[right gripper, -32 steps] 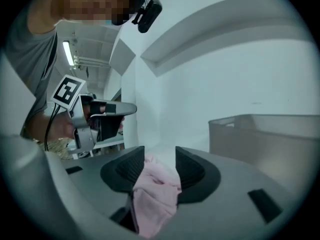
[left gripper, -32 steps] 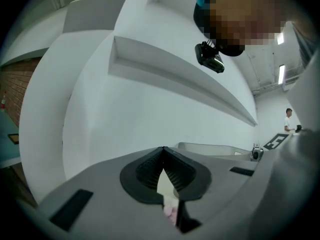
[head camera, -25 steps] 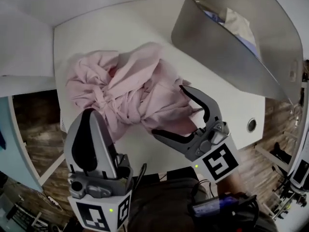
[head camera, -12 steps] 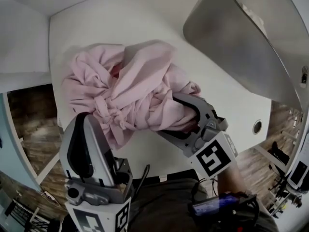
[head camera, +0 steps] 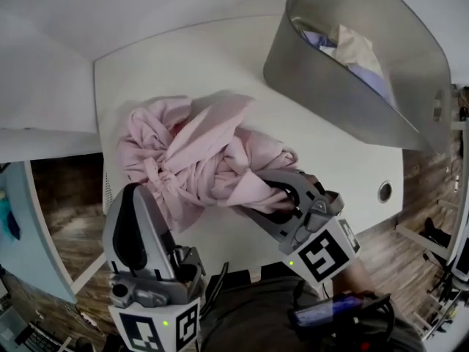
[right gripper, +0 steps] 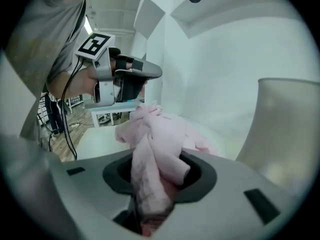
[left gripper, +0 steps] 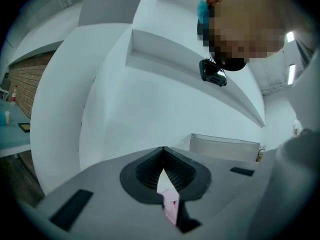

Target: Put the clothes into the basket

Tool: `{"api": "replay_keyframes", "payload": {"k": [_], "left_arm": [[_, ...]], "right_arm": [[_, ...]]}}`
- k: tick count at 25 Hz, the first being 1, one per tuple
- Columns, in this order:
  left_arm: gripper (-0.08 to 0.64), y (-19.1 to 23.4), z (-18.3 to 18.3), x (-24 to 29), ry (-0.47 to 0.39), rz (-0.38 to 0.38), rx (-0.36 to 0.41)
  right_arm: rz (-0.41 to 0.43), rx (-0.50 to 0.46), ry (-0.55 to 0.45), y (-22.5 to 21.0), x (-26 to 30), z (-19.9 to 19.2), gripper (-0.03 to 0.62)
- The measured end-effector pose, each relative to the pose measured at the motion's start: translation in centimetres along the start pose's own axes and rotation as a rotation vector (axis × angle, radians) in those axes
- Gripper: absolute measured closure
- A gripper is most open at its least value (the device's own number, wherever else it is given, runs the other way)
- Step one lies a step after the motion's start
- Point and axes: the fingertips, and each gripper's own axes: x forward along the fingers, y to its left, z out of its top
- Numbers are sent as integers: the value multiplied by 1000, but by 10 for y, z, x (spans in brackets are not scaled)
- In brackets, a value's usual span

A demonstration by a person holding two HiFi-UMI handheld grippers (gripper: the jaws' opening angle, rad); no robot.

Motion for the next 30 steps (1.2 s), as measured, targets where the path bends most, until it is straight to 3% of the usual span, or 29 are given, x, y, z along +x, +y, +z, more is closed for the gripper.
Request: {"api": "replay_keyframes", "payload": {"k": [6, 21, 30], "left_arm": [[551, -13, 18, -9, 12, 3, 39], [551, -34, 86, -32, -85, -1, 90], [551, -72, 132, -24, -166, -49, 95]], "right_arm": [[-43, -26, -56, -8, -30, 39, 468], [-198, -68, -175, -32, -96, 110, 485], [-347, -54, -368, -92, -172, 187, 485]]}}
